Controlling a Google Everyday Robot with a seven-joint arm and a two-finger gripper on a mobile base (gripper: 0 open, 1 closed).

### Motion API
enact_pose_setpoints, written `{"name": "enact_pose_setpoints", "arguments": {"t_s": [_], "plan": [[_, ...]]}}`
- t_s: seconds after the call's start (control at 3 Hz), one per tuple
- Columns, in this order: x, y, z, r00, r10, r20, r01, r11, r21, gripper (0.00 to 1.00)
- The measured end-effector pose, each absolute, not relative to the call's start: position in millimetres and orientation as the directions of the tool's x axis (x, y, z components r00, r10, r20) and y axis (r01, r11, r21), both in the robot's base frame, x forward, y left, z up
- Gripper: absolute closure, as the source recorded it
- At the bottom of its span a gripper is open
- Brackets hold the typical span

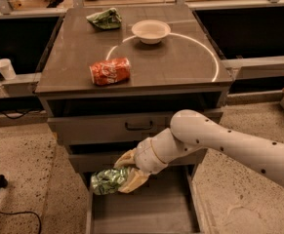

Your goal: Place green can into bottom drawer

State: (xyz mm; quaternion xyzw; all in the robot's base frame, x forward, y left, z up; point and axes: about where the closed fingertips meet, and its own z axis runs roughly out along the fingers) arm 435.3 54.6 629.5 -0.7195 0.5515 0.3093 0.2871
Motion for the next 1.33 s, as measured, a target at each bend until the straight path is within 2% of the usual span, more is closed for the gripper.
{"name": "enact_pose_setpoints", "arguments": {"t_s": [0.33,1.0,1.33], "plan": [[434,54,611,0.151,-0.598,-0.787,-0.974,-0.226,-0.015,1.00],[413,46,477,0.066,-0.494,-0.867,-0.988,-0.157,0.014,1.00],[405,57,460,0.027,-0.467,-0.884,-0.988,-0.147,0.047,1.00]]}}
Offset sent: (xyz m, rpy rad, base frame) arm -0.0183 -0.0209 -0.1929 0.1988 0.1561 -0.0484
